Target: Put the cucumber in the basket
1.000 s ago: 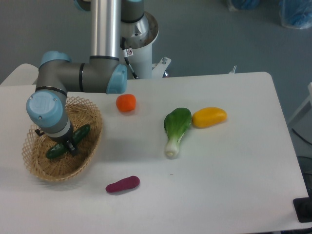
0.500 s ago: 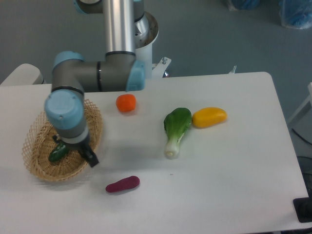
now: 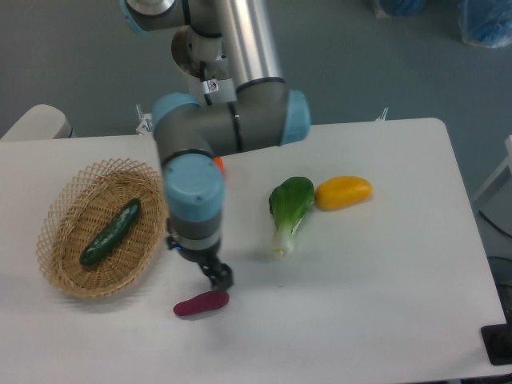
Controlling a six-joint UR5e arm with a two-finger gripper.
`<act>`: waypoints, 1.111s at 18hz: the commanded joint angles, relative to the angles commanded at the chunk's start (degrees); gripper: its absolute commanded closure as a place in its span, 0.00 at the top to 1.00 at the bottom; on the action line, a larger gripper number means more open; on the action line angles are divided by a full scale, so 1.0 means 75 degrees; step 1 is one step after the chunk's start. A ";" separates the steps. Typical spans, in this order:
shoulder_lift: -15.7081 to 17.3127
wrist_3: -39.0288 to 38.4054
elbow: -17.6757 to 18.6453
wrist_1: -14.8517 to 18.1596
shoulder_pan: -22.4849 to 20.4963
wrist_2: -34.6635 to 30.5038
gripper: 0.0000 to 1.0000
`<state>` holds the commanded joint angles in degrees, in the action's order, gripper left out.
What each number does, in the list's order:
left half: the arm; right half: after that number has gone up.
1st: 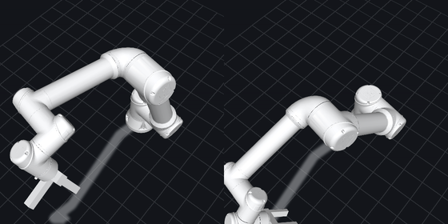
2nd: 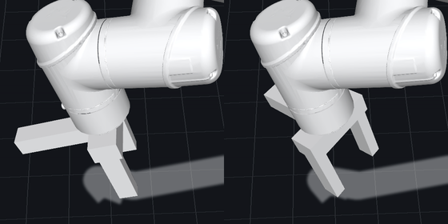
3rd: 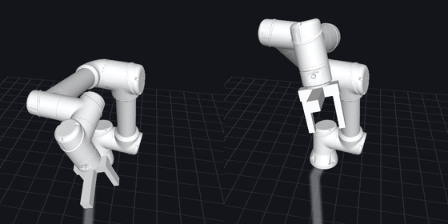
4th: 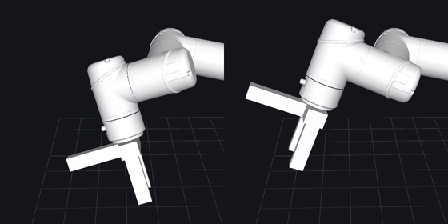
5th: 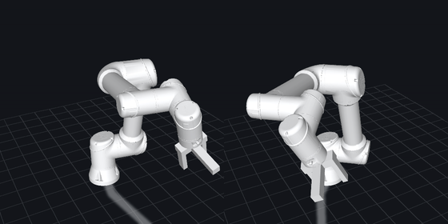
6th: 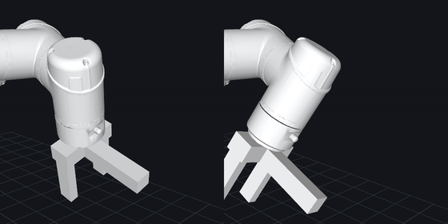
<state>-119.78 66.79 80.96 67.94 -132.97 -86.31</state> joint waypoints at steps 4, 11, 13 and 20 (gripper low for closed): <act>-0.0388 0.0666 -0.0376 0.0000 -0.0679 -0.0117 1.00; -0.1337 0.1430 -0.1500 0.0012 -0.1407 -0.0363 1.00; -0.1466 0.1593 -0.1723 0.0116 -0.1524 -0.0363 1.00; -0.1864 0.1934 -0.2578 0.0737 -0.1689 -0.0363 1.00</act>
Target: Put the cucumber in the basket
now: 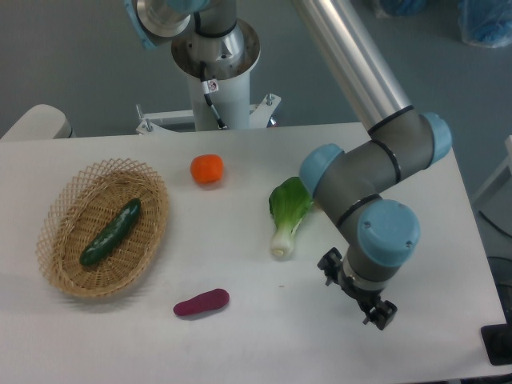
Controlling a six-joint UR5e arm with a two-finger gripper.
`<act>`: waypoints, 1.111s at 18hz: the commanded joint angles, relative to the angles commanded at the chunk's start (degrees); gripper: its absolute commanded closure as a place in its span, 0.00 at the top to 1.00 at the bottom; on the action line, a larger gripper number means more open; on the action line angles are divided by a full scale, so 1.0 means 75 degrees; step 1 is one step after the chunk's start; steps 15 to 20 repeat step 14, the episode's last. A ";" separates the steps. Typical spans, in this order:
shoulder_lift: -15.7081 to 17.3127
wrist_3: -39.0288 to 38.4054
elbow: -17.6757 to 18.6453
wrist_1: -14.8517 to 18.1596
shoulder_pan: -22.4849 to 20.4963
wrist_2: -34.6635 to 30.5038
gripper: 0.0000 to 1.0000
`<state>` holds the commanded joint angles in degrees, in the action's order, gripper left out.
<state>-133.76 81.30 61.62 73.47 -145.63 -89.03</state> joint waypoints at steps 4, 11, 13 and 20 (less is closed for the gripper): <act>-0.0013 0.0012 -0.0013 0.0036 0.0000 -0.0023 1.00; -0.0013 0.0035 0.0034 -0.0011 0.0012 -0.0023 1.00; -0.0001 0.0070 0.0045 -0.0022 0.0012 -0.0023 1.00; -0.0012 0.0070 0.0045 -0.0022 0.0012 -0.0023 1.00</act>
